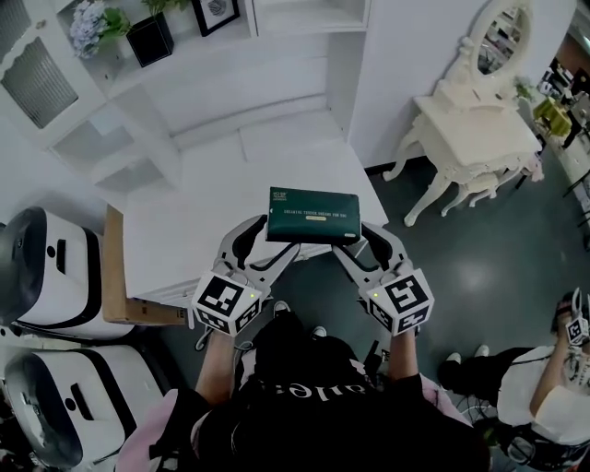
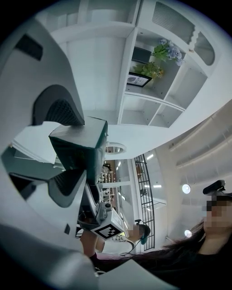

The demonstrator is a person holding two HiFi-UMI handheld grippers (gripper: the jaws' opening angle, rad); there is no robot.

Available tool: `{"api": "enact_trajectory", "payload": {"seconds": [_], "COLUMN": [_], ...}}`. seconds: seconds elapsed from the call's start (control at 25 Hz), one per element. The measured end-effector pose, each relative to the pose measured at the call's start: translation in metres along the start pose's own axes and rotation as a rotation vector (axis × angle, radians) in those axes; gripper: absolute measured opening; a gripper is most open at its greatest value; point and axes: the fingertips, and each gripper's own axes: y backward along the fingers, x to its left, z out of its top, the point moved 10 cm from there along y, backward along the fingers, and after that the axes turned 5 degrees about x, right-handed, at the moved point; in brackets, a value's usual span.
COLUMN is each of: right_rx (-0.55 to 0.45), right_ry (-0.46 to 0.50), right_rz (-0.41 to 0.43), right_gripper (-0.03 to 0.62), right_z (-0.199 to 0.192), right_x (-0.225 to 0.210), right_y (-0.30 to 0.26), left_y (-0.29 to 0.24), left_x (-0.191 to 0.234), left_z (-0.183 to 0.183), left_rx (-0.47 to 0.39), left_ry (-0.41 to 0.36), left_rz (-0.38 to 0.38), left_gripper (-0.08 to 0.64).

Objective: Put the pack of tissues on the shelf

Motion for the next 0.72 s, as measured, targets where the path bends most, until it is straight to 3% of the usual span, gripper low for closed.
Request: {"api": "enact_trajectory", "payload": {"seconds": [0.32, 0.72], "right_rx": [-0.033, -0.079], "right_ry": [0.065, 0.115], "right_rz": [-0.042, -0.106], "right_gripper": [0.252, 0.252], "right_z": [0.041, 0.107], "right_x": [-0.037, -0.1], "right_y": [-0.042, -0.122], "left_y": [-0.04, -0.11], "left_x": [0.054, 0.153], "left_z": [0.025, 0.074], "left_rx": [-0.061, -0.126], "left_ry": [-0.019, -0.065], "left_rz": [-0.017, -0.051], "left_gripper": [0.311, 0.31]}}
